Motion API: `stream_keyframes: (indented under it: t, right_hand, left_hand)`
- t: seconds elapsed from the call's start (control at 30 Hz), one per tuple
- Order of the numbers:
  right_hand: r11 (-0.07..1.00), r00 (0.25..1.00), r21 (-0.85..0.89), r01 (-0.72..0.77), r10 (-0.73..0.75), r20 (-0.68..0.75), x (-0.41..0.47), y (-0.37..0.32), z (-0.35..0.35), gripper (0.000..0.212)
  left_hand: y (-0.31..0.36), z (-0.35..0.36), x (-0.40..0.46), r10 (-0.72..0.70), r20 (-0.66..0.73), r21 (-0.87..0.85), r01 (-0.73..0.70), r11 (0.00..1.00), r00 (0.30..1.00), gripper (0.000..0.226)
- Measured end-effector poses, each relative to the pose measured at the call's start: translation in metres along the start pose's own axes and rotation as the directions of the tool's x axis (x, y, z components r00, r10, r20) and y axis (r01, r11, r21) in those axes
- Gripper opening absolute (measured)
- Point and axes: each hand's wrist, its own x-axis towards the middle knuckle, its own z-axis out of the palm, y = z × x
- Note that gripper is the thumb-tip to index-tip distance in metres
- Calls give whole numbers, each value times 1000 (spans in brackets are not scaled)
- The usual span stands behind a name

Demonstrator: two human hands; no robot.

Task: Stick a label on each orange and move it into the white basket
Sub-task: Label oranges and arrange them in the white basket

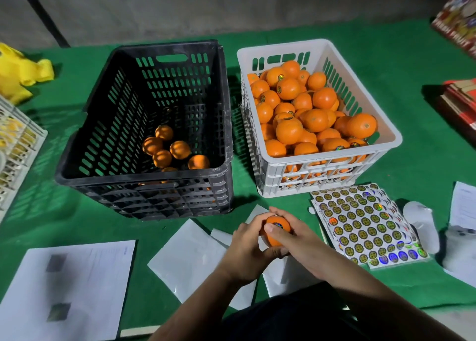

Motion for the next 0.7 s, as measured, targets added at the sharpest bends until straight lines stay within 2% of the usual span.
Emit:
stream_keyframes:
  t: [0.13,0.2,0.3,0.4,0.5,0.57,0.63,0.7]
  right_hand:
    - [979,1000,205,10,-4,-30,-1,-3,3,58]
    - [970,997,240,30,-11,-78,-1,-9,3,54]
    - [994,985,52,98,-90,-148,0,-27,-4,38]
    - [969,946,-161,187,-222,-236,6,-52,-19,37]
    - [889,809,-324,322,-437,-394,13,-90,-54,53]
    - [833,722,-412,368,-535,-438,22,-120,-85,52]
    - [804,692,-496,327,-561,-453,37,-145,-112,52]
    - [736,729,-657,160,-537,-424,60,-156,-136,58]
  left_hand:
    - [5,1,1,56,-52,22,-55,998,997,64]
    - [9,1,7,53,-69,31,-51,998,996,64]
    - [14,1,15,100,-86,-38,-103,994,991,58]
    - [8,1,16,-17,-64,-145,8,989,998,57]
    - [-11,2,12,-177,-95,-82,170,982,980,46]
    - [-19,2,13,-308,-73,-83,302,950,949,35]
    - [-19,3,15,-340,-41,-113,334,936,940,32]
    - [-14,1,18,-294,-36,-114,288,951,955,29]
